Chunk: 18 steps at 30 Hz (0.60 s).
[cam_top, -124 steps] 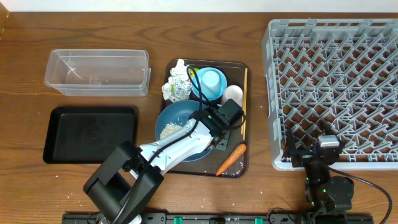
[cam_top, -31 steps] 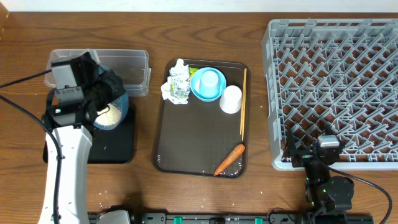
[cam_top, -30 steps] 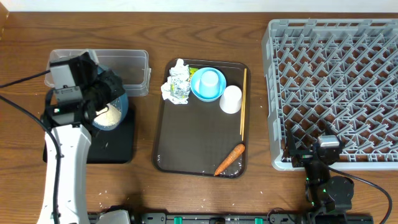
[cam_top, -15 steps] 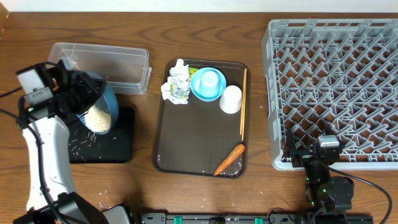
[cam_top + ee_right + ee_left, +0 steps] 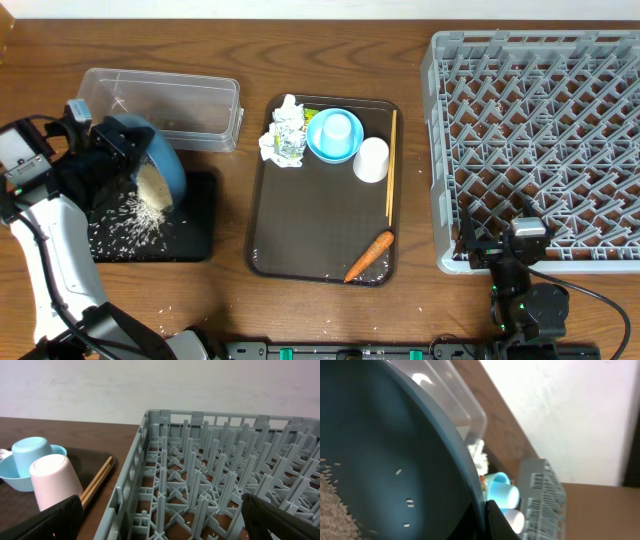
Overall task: Sort waste into correct bins and load items into the dishwasher rack
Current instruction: 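Tilt the blue plate to pour the rice onto the black tray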
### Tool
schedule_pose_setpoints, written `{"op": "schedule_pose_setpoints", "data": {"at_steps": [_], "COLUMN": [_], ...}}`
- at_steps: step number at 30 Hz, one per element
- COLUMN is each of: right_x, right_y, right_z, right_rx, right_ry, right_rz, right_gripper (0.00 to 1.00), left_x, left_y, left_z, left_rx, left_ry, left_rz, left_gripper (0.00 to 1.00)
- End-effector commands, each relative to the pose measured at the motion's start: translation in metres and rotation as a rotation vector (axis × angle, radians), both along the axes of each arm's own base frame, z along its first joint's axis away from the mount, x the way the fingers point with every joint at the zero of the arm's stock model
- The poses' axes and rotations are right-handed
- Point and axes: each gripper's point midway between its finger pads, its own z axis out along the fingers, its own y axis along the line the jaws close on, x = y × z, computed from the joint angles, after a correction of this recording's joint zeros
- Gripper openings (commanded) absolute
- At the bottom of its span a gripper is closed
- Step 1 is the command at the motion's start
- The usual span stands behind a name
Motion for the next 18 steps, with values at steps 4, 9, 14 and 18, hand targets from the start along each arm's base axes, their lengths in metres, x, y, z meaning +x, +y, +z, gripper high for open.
{"op": "schedule_pose_setpoints", "data": {"at_steps": [4, 9, 14, 18], "right_x": [0.0, 0.0, 0.0, 0.0], "right_y": [-0.001, -0.001, -0.001, -0.001], "right_z": [-0.002, -0.002, -0.002, -0.002], "right_rx": [-0.009, -0.009, -0.008, -0.009], "right_ry": [0.005, 0.005, 0.005, 0.005], "right_rz": [-0.005, -0.005, -0.005, -0.005], "right_gripper": [0.99, 0.99, 0.99, 0.99], "left_x": [-0.006, -0.012, -0.02, -0.028], "left_y": [0.0, 0.01, 0.014, 0.009], "left_z": [0.016, 0.013, 0.011, 0.032], "left_rx": [-0.099, -0.118, -0.158, -0.279], "left_ry": [-0.066, -0.047, -0.018, -0.11], "left_rz": [-0.039, -0.003, 0.022, -0.039], "left_gripper": [0.06, 0.06, 0.06, 0.06]}}
